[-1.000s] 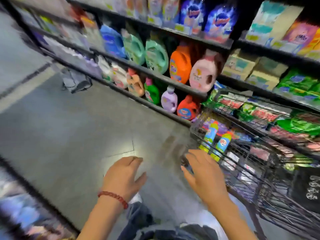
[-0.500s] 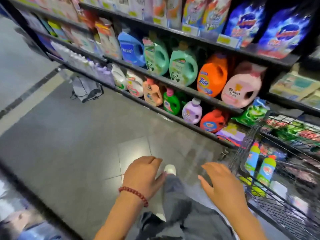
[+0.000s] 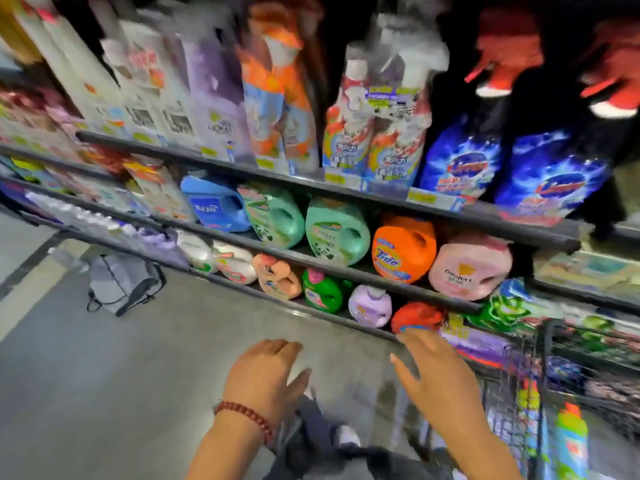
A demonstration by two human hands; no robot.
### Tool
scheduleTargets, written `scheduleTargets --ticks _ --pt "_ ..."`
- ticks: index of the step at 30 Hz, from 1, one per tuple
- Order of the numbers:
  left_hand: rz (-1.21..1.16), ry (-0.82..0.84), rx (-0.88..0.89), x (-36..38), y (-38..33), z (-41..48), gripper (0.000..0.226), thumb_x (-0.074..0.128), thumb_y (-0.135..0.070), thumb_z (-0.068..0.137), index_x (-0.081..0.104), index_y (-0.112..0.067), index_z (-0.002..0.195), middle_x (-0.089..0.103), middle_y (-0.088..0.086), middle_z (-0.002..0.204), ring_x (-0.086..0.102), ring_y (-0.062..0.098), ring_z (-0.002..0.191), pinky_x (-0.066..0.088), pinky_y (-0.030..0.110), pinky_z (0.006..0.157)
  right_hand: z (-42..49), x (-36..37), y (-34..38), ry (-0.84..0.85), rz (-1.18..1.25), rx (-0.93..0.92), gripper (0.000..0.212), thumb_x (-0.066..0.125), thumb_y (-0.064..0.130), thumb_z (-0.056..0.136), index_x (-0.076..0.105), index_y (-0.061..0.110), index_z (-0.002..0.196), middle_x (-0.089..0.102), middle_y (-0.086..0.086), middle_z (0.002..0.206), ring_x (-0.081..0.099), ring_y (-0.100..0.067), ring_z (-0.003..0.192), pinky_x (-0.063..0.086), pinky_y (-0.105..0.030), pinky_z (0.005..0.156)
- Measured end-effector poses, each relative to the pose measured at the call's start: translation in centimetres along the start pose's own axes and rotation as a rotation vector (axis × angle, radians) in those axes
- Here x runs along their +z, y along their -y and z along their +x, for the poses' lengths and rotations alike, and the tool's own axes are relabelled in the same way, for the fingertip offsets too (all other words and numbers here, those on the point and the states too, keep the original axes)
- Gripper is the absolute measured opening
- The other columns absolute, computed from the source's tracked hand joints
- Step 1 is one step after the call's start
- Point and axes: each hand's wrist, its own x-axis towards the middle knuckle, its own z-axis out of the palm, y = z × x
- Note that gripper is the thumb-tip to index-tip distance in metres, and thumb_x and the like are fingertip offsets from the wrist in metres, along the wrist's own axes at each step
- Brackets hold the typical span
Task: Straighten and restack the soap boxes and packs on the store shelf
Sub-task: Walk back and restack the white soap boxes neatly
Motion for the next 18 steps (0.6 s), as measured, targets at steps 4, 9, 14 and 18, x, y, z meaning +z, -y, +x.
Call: scheduleTargets --ticks 4,9,14,18 --pt "-0.011 -0.027 0.158 -4.6 2.2 8.0 0.045 0.074 -0.049 0.071 0.069 -0.027 0.109 0.068 -0.008 0.105 0.066 0.012 0.097 0.049 0.017 0.074 8.6 -2.5 0.8 -0.116 0.008 0.064 0.038 0.088 0.014 0.057 0.071 0.010 0.091 0.069 -0.003 0.091 0.067 -0.027 0.080 0.055 -0.032 0.061" --pt "-0.153 -0.443 0.549 -15.0 -0.2 19.1 0.029 0.077 -0.034 0.069 0.075 -0.013 0.088 0.072 0.000 0.082 0.070 0.018 0.071 0.053 0.023 0.055 18.0 -11.3 1.4 -0.492 -0.023 0.071 0.027 0.074 0.023 0.074 0.070 0.010 0.098 0.068 -0.004 0.098 0.063 -0.021 0.092 0.050 -0.028 0.078" --pt "-0.177 -0.907 0.856 -26.1 -4.7 25.8 0.031 0.061 -0.027 0.083 0.070 -0.003 0.101 0.070 0.009 0.099 0.065 0.025 0.090 0.048 0.032 0.082 24.4 -22.1 1.8 -0.839 -0.085 -0.091 0.030 0.055 0.027 0.086 0.067 0.005 0.104 0.066 -0.007 0.104 0.056 -0.019 0.100 0.035 -0.017 0.094" --pt "-0.155 -1.036 0.835 -30.9 -7.6 29.9 0.029 0.064 -0.028 0.085 0.070 -0.004 0.100 0.070 0.009 0.099 0.066 0.027 0.090 0.052 0.036 0.078 29.1 -28.6 1.8 -0.941 -0.098 -0.134 0.027 0.060 0.024 0.087 0.065 0.007 0.108 0.065 -0.005 0.108 0.058 -0.020 0.101 0.036 -0.018 0.089"
